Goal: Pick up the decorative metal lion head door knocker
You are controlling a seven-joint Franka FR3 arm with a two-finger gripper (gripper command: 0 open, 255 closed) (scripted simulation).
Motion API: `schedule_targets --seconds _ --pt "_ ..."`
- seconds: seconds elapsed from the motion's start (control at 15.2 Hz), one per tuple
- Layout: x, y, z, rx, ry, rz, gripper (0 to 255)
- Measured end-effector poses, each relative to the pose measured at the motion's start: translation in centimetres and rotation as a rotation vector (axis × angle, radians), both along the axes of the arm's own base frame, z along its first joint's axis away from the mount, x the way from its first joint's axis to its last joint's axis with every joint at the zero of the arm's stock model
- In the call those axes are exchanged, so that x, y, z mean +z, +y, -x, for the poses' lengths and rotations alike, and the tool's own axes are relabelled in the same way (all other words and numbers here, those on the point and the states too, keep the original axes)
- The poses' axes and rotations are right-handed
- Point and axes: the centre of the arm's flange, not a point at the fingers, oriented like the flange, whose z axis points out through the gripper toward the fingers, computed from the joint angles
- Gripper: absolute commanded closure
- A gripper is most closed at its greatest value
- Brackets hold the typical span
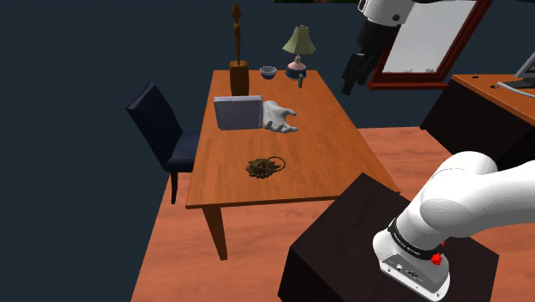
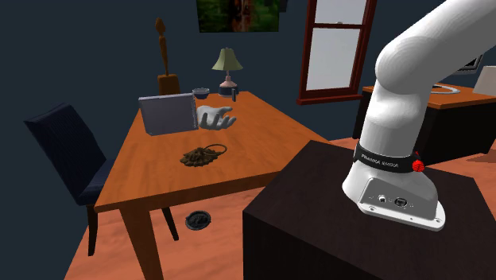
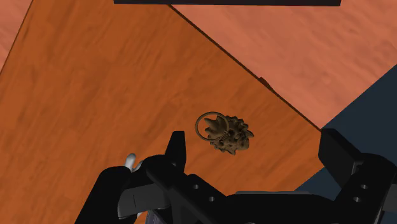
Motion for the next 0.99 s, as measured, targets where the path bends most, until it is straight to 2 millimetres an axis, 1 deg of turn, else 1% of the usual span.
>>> schedule_targets --seconds 0.07,0.13,0.2,0.26,0.4,0.66,0.73,0.99 --pt "0.0 0.0 0.0 0.000 0.000 0.000 0" --pt "-0.5 -0.1 -0.5 0.002 0.002 0.000 0" --pt "-1.4 -0.1 -0.9 0.004 0.005 0.001 0" --pt "-2.2 -0.3 -1.7 0.007 0.008 0.002 0" --pt "-4.2 -0.5 -3.3 0.014 0.014 0.004 0" --pt "-9.0 -1.0 -6.3 0.028 0.027 0.008 0" --pt "-9.6 -0.9 -7.1 0.031 0.029 0.009 0" --pt "-14.2 -1.5 -9.9 0.045 0.042 0.012 0"
